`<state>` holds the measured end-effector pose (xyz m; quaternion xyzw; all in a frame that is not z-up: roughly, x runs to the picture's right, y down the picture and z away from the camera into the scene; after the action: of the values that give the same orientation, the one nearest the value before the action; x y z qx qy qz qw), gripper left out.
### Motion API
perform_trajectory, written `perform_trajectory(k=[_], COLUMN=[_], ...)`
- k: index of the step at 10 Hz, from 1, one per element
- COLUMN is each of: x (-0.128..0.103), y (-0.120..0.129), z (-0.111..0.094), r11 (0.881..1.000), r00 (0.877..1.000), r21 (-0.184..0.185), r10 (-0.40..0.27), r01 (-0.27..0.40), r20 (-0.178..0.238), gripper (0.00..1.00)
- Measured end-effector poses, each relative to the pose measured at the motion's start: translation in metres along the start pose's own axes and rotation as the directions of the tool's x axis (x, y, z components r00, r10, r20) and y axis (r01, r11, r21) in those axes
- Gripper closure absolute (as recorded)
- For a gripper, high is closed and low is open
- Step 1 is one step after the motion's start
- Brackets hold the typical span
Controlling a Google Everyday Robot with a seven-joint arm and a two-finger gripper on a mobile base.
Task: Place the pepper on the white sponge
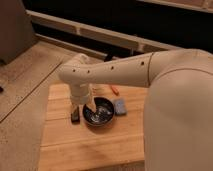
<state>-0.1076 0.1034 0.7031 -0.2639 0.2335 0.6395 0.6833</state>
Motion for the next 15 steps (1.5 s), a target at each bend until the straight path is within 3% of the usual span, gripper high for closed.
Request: perform_trajectory(k=[9,12,13,15], x=[0.000,-0.038,-0.079,-0.120], y=[0.000,-0.017,-0.032,-0.048], z=[0.000,-0.019,-0.038,-0.058], r11=[1.000,1.000,1.000,1.000], r00=[1.000,0.996,0.986,0.969], r21=[0.001,0.019,0.003,-0.008], r10=[-0.001,0.001,0.002,0.002], r01=[0.001,-0.003,-0.002,0.000], r20=[0.001,0.085,0.168,0.247], gripper=[0.35,0.35,0.35,0.35])
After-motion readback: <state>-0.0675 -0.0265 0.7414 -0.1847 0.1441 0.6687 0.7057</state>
